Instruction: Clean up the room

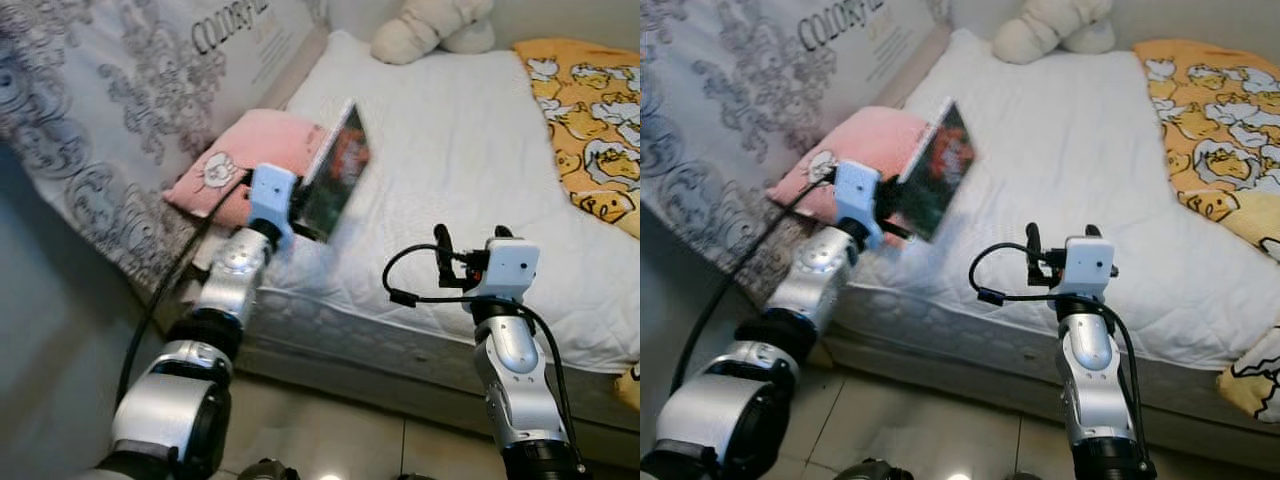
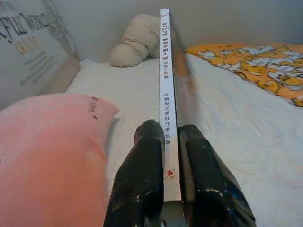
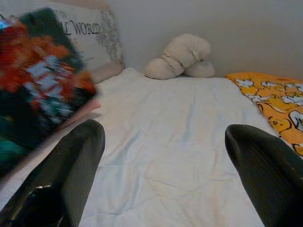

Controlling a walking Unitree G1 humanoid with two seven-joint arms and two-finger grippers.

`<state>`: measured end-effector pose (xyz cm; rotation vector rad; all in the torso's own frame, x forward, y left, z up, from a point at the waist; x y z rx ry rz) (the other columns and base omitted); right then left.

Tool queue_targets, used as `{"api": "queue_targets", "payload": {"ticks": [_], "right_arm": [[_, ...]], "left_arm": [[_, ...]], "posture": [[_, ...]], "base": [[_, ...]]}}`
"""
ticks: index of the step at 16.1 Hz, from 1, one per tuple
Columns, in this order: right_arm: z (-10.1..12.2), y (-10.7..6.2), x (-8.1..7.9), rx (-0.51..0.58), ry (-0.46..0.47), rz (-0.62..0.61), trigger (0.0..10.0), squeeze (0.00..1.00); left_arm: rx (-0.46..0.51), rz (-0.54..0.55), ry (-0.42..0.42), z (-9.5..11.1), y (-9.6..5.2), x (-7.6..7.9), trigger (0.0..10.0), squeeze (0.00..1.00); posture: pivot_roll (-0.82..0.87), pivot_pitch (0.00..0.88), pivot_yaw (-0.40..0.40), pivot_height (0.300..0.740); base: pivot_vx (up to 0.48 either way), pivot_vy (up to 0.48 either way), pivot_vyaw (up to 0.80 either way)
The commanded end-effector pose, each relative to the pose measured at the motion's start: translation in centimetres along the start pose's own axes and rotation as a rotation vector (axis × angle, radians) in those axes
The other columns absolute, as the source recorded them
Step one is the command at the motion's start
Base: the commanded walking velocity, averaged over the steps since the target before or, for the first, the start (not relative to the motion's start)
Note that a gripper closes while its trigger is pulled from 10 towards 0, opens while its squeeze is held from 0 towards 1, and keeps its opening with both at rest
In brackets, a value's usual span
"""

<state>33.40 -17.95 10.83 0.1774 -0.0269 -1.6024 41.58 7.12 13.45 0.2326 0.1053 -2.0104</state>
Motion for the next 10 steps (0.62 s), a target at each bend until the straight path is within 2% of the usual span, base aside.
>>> {"api": "queue_targets", "payload": {"ticks": [1, 6, 9, 10], "right_arm": [[0.2, 0.1, 0.1, 0.003, -0.004, -0.001, 10.0, 0.00], [0.0, 0.0, -0.2, -0.007, -0.002, 0.010, 10.0, 0.00], [-0.1, -0.3, 0.6, -0.012, 0.000, -0.017, 10.0, 0.00], [-0.2, -0.4, 0.8, -0.021, -0.006, -0.026, 10.0, 0.00]], "left_arm": [[0.063, 0.004, 0.025, 1.9, 0.6, -0.2, 10.0, 0.00], [0.059, -0.009, 0.015, 1.8, 0.8, 0.2, 10.0, 0.00], [0.050, -0.011, 0.009, 1.6, 0.8, 0.1, 10.0, 0.00], [0.050, -0.018, 0.009, 1.6, 0.8, 0.2, 10.0, 0.00]], "posture": [[-0.02, 0.000, 0.046, 0.740], [-0.02, 0.000, 0.048, 0.740], [-0.03, 0.000, 0.056, 0.740], [-0.04, 0.000, 0.059, 0.740]], "base": [[0.480, 0.000, 0.00], [0.480, 0.000, 0.00], [0.480, 0.000, 0.00], [0.480, 0.000, -0.76]]}}
Point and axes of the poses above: a point about 5 cm out from each wrist's last joint towards the gripper, its own y axis pointing out of the wrist towards the gripper, its own z axis along the axis of the wrist's last joint, x = y × z, the point moved 5 cm from there along y, pointing out of the wrist towards the gripper, and after that the axes turned 8 degrees about y, right-handed, at the moved point
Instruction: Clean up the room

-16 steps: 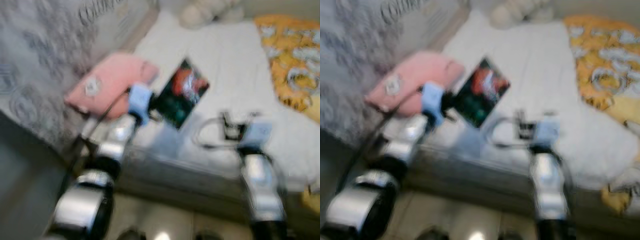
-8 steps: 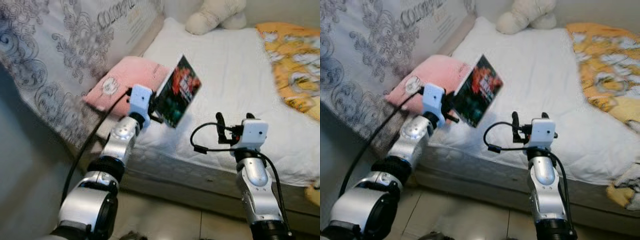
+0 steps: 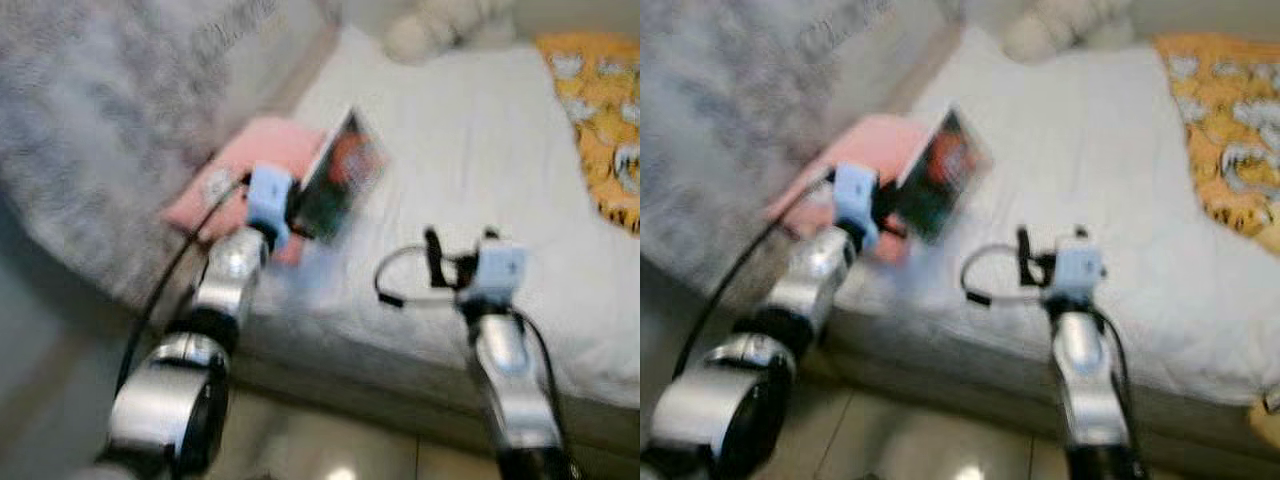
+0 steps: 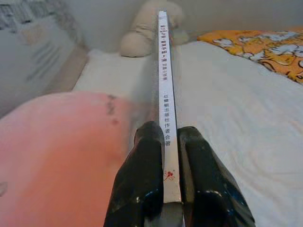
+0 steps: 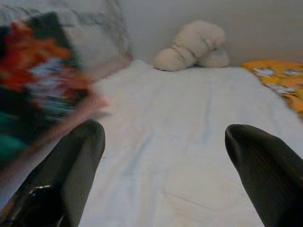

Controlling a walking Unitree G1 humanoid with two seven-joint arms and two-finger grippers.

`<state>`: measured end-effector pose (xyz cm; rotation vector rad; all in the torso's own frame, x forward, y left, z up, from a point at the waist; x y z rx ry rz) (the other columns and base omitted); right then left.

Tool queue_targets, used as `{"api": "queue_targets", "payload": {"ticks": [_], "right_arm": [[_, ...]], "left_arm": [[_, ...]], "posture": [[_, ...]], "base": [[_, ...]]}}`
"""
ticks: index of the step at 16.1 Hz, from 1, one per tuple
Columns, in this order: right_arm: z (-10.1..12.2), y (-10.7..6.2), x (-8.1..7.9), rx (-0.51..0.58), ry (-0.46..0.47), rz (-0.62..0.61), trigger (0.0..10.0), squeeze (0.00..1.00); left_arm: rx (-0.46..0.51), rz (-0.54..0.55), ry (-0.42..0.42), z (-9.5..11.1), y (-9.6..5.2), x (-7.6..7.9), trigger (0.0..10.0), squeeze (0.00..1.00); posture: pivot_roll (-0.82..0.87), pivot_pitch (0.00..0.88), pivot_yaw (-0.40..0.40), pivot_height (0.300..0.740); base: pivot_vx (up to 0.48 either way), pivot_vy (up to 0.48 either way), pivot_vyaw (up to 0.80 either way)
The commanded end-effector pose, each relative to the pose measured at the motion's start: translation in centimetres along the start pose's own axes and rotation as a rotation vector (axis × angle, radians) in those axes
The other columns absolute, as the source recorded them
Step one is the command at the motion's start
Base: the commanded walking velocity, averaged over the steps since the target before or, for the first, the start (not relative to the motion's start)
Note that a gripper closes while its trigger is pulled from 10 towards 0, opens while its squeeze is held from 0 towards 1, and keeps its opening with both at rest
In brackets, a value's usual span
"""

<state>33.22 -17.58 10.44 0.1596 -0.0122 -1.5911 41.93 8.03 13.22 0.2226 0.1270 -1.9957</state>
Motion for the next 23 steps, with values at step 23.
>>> {"api": "queue_targets", "payload": {"ticks": [23], "right_arm": [[-2.3, -6.7, 1.8, -0.258, -0.085, 0.080, 10.0, 0.00]], "left_arm": [[0.006, -0.002, -0.439, 0.6, 0.4, 0.3, 10.0, 0.00]], "posture": [[-0.08, 0.000, -0.064, 0.740]], "base": [[0.146, 0.000, -0.13]]}}
Point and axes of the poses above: a point about 5 cm out from each wrist's last joint towards the gripper, its own y axis pointing out of the wrist towards the gripper, its own z axis along the axis of the wrist's last joint, x = y × z, the point moved 5 cm from there along y, pointing out of the wrist towards the gripper, and after that the axes turned 8 degrees about y, right-handed, at the moved point
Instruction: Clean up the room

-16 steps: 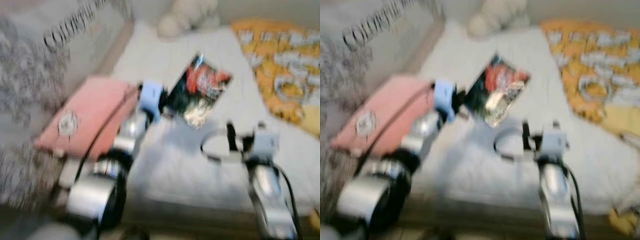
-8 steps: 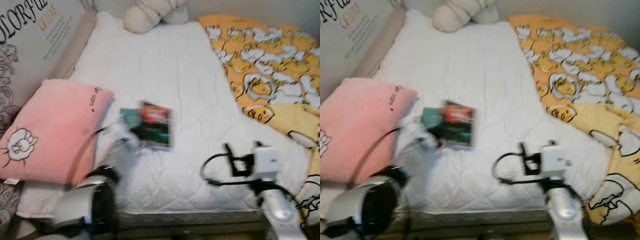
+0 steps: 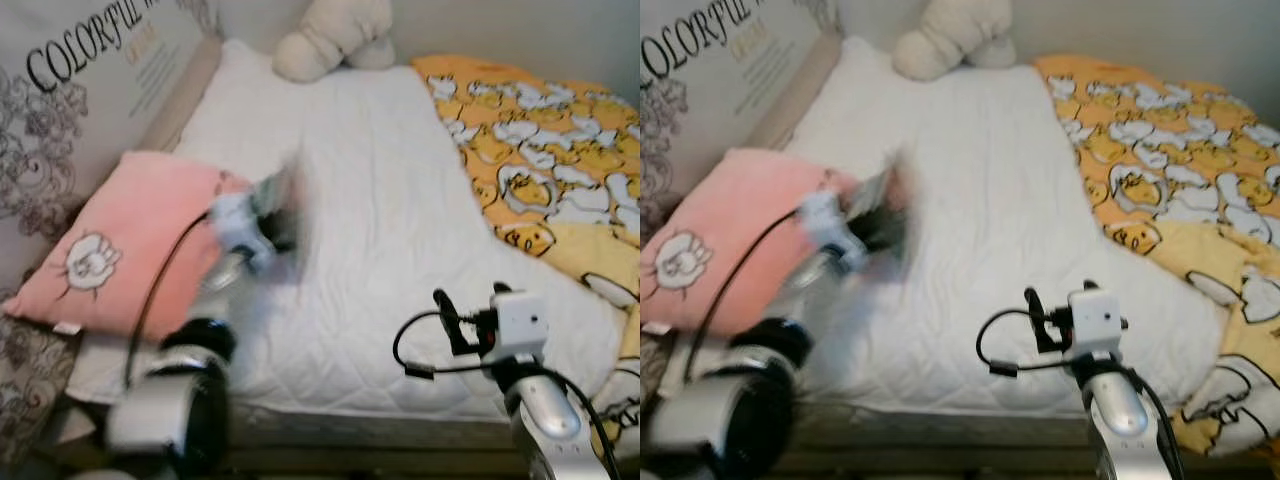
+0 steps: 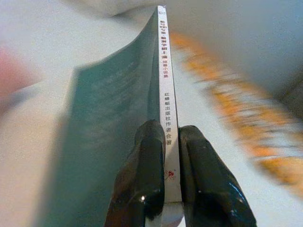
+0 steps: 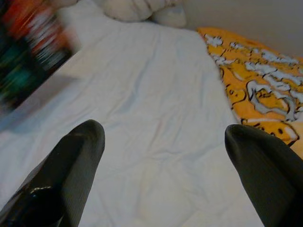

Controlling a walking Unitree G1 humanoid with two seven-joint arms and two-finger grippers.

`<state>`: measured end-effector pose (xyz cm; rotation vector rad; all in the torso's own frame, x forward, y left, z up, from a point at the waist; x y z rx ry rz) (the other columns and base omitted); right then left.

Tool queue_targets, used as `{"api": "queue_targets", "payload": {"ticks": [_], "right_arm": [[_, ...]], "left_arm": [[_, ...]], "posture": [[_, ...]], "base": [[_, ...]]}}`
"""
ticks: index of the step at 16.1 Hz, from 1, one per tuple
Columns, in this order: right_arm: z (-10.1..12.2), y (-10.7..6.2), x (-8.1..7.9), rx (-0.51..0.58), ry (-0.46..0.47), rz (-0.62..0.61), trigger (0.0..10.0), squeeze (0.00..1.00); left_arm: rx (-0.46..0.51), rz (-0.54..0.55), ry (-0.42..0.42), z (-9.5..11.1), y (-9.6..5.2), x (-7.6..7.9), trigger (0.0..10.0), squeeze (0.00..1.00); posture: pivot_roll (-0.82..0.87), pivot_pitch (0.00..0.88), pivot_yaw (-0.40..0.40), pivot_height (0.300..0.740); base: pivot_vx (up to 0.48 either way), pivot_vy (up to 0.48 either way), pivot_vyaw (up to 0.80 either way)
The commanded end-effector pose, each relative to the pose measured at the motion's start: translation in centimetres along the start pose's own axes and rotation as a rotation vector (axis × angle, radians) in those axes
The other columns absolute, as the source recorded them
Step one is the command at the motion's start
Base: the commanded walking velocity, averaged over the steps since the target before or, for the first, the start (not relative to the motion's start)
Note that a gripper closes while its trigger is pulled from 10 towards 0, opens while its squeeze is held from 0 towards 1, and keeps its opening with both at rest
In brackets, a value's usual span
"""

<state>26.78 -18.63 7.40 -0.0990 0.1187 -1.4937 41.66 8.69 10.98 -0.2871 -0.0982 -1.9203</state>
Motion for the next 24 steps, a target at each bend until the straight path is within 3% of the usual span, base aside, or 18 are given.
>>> {"api": "queue_targets", "payload": {"ticks": [1, 3, 4, 5, 6, 8, 10, 12, 13, 14, 18, 21, 24], "right_arm": [[-0.3, 0.0, 0.3, -0.010, -0.003, -0.010, 10.0, 0.00], [-0.8, -0.1, -0.2, -0.018, 0.006, -0.007, 10.0, 0.00], [-0.9, -0.1, -0.3, -0.021, 0.008, -0.005, 10.0, 0.00], [-1.0, -0.1, -0.2, -0.022, 0.009, -0.007, 10.0, 0.00], [-1.0, -0.1, -0.1, -0.022, 0.008, -0.008, 10.0, 0.00], [-1.1, 0.1, 0.0, -0.026, 0.008, -0.012, 10.0, 0.00], [-1.2, 0.0, -0.2, -0.028, 0.007, -0.007, 10.0, 0.00], [-1.2, -0.1, -0.3, -0.029, 0.005, -0.006, 10.0, 0.00], [-1.3, -0.1, -0.2, -0.030, 0.005, -0.008, 10.0, 0.00], [-1.4, -0.3, -0.1, -0.033, 0.005, -0.014, 10.0, 0.00], [-1.8, -0.2, -0.2, -0.046, 0.007, -0.009, 10.0, 0.00], [-1.8, 0.0, -0.4, -0.049, 0.005, 0.004, 10.0, 0.00], [-0.6, 0.1, -1.0, 0.010, 0.126, 0.046, 10.0, 0.00]], "left_arm": [[0.082, -0.134, 0.031, 3.0, 0.7, 2.8, 10.0, 0.00], [0.080, -0.197, -0.156, 3.5, 1.0, 4.8, 10.0, 0.00], [0.004, -0.155, -0.344, 1.7, 1.4, 4.1, 10.0, 0.00], [-0.061, -0.043, -0.441, -0.7, 1.1, 2.3, 10.0, 0.00], [-0.084, 0.008, -0.473, -1.6, 0.8, 1.6, 10.0, 0.00], [-0.204, 0.163, -0.433, -6.2, -1.1, -0.4, 10.0, 0.00], [-0.269, 0.273, -0.368, -8.0, -2.4, -2.4, 10.0, 0.00], [-0.269, 0.323, -0.309, -7.7, -2.9, -4.1, 10.0, 0.00], [-0.267, 0.333, -0.228, -7.1, -3.0, -4.9, 10.0, 0.00], [-0.260, 0.342, -0.010, -5.9, -3.2, -6.5, 10.0, 0.00], [-0.276, 0.366, 0.149, -5.3, -4.4, -8.9, 10.0, 0.00], [-0.325, 0.431, 0.117, -6.7, -5.7, -10.0, 10.0, 0.00], [-0.414, 0.406, 0.063, -9.5, -6.8, -9.4, 10.0, 0.00]], "posture": [[-0.08, 0.000, -0.062, 0.740], [-0.08, 0.000, -0.054, 0.740], [-0.08, 0.000, -0.049, 0.740], [-0.08, 0.000, -0.048, 0.740], [-0.08, 0.000, -0.048, 0.740], [-0.09, 0.000, -0.063, 0.740], [-0.10, 0.000, -0.063, 0.740], [-0.11, 0.000, -0.061, 0.740], [-0.11, 0.000, -0.060, 0.740], [-0.10, 0.000, -0.058, 0.740], [-0.08, 0.000, -0.065, 0.740], [-0.07, 0.000, -0.071, 0.740], [-0.06, 0.000, -0.076, 0.740]], "base": [[0.000, 0.000, 0.00], [0.000, 0.000, 0.00], [0.000, 0.000, 0.00], [0.000, 0.000, 0.00], [0.000, 0.000, 0.00], [0.000, 0.000, 0.00], [0.000, 0.000, 0.00], [0.000, 0.000, 0.00], [0.000, 0.000, 0.00], [0.000, 0.000, 0.00], [0.000, 0.000, 0.00], [0.000, 0.000, 0.00], [0.000, 0.000, 0.00]]}}
Point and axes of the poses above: a point about 5 cm out from each wrist's last joint towards the gripper, its own y axis pointing out of the wrist towards the gripper, its own z axis along the axis of the wrist's last joint, x = y × z, the point moved 5 cm from there along y, pointing out of the wrist towards the gripper, and after that the axes turned 8 degrees about y, right-handed, at the moved point
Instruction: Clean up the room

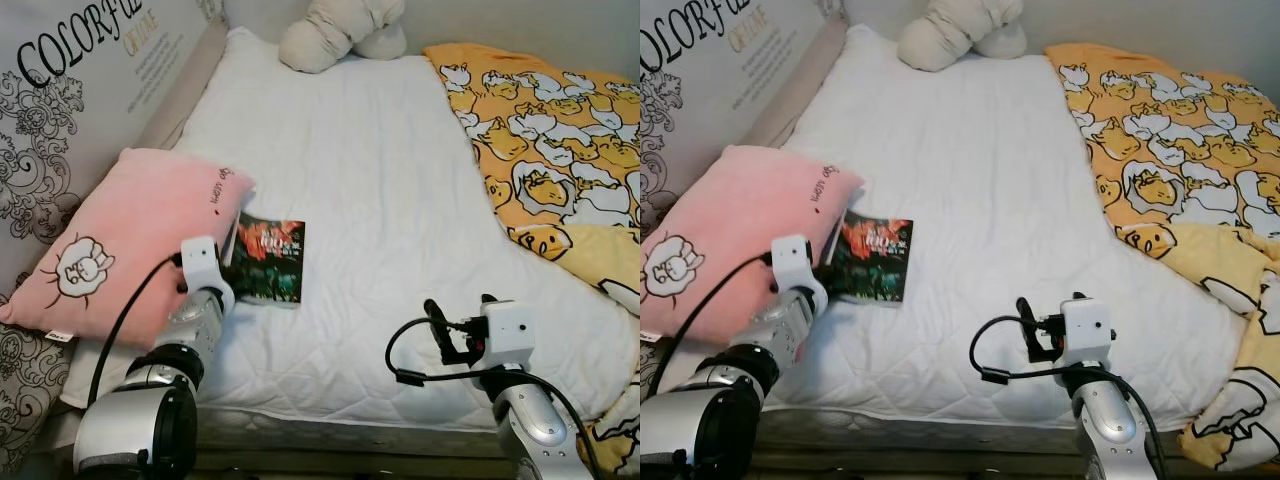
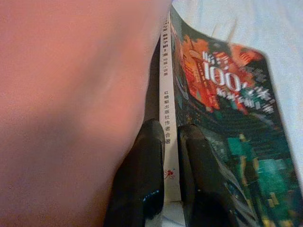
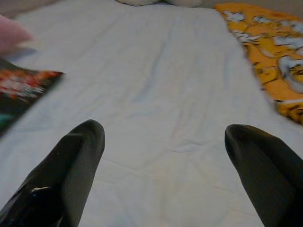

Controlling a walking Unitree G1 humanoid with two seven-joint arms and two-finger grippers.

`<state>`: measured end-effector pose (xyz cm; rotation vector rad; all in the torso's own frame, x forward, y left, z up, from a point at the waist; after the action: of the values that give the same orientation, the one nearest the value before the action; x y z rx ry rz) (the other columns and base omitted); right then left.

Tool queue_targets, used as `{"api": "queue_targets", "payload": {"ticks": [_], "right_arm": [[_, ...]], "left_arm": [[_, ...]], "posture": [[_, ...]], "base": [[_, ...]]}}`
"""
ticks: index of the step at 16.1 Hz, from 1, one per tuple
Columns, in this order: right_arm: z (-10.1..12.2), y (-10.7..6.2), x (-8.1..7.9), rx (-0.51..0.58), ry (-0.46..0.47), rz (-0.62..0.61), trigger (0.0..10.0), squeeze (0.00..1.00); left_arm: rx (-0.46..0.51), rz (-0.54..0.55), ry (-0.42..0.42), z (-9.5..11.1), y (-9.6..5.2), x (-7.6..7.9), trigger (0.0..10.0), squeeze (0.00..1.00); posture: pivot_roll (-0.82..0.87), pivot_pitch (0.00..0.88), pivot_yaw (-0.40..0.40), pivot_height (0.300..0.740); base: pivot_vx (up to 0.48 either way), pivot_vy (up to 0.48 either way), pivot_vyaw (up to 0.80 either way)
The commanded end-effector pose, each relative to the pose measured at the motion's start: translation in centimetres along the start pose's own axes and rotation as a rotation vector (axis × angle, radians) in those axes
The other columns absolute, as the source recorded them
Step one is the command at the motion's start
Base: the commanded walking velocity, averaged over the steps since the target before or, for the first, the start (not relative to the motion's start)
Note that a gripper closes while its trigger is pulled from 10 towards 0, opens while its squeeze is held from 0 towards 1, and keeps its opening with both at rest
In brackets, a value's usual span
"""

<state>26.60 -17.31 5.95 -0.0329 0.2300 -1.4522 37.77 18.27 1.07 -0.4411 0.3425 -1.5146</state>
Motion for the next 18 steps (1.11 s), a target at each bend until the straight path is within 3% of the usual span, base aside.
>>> {"api": "queue_targets", "payload": {"ticks": [1, 3, 4, 6, 9, 11, 13, 14, 15, 16, 17, 18], "right_arm": [[0.8, -0.1, -0.2, 0.029, 0.022, 0.026, 10.0, 0.00], [0.3, -0.1, -0.7, 0.016, 0.019, 0.040, 10.0, 0.00], [0.3, -0.2, -0.9, 0.015, 0.016, 0.044, 10.0, 0.00], [0.2, -0.3, -0.6, 0.014, 0.019, 0.034, 10.0, 0.00], [-0.2, -0.5, -0.4, 0.008, 0.024, 0.026, 10.0, 0.00], [-0.4, -0.4, -0.3, 0.010, 0.028, 0.015, 10.0, 0.00], [-1.1, -0.3, -0.3, -0.002, 0.030, 0.020, 10.0, 0.00], [-1.6, -0.2, -0.4, -0.012, 0.032, 0.025, 10.0, 0.00], [-1.7, -0.1, -0.4, -0.015, 0.031, 0.027, 10.0, 0.00], [-2.0, 0.2, -0.4, -0.019, 0.033, 0.029, 10.0, 0.00], [-1.1, 0.7, -0.3, 0.025, 0.043, 0.013, 10.0, 0.00], [-0.8, 1.0, -0.3, 0.045, 0.051, 0.006, 10.0, 0.00]], "left_arm": [[-0.074, -0.030, 0.029, -1.9, -0.1, 0.8, 10.0, 0.00], [-0.074, -0.003, 0.072, -1.7, -0.1, 0.5, 10.0, 0.00], [-0.042, 0.041, 0.119, -0.6, 0.0, -0.1, 10.0, 0.00], [-0.001, 0.070, 0.196, 0.5, 0.0, -0.7, 10.0, 0.99], [-0.022, 0.063, 0.240, 0.0, -0.1, -1.1, 10.0, 1.00], [0.058, 0.015, 0.440, 0.6, -0.4, -0.7, 10.0, 1.00], [0.142, -0.039, 0.553, 2.0, -0.7, 0.4, 10.0, 1.00], [0.207, -0.089, 0.633, 2.8, -1.1, 1.6, 10.0, 1.00], [0.235, -0.117, 0.655, 3.1, -1.4, 2.2, 10.0, 1.00], [0.298, -0.189, 0.674, 3.8, -2.1, 4.0, 10.0, 1.00], [0.442, -0.288, 0.709, 5.5, -4.1, 6.8, 10.0, 1.00], [0.487, -0.314, 0.719, 6.1, -4.8, 7.5, 10.0, 1.00]], "posture": [[-0.06, 0.000, -0.078, 0.740], [-0.06, 0.000, -0.075, 0.740], [-0.07, 0.000, -0.068, 0.740], [-0.08, 0.000, -0.060, 0.740], [-0.08, 0.000, -0.044, 0.740], [-0.06, 0.000, -0.033, 0.740], [-0.02, 0.000, -0.027, 0.740], [-0.01, 0.000, -0.025, 0.740], [0.01, 0.000, -0.023, 0.740], [0.03, 0.000, -0.023, 0.740], [0.04, 0.000, -0.013, 0.740], [0.05, 0.000, -0.011, 0.740]], "base": [[0.000, 0.000, 0.00], [0.000, 0.000, 0.00], [0.000, 0.000, 0.00], [0.000, 0.000, 0.00], [0.000, 0.000, 0.00], [0.000, 0.000, 0.00], [0.000, 0.000, 0.00], [0.000, 0.000, 0.00], [0.000, 0.000, 0.00], [0.000, 0.000, 0.00], [0.000, 0.000, 0.00], [0.000, 0.000, 0.00]]}}
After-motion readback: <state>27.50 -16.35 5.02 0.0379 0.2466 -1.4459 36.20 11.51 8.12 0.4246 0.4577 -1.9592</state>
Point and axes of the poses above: a point about 5 cm out from each wrist's last joint towards the gripper, its own y axis pointing out of the wrist towards the gripper, its own z axis along the axis of the wrist's last joint, x = y × z, the point moved 5 cm from there along y, pointing out of the wrist towards the gripper, and after that the axes turned 8 degrees about y, right-handed, at the moved point
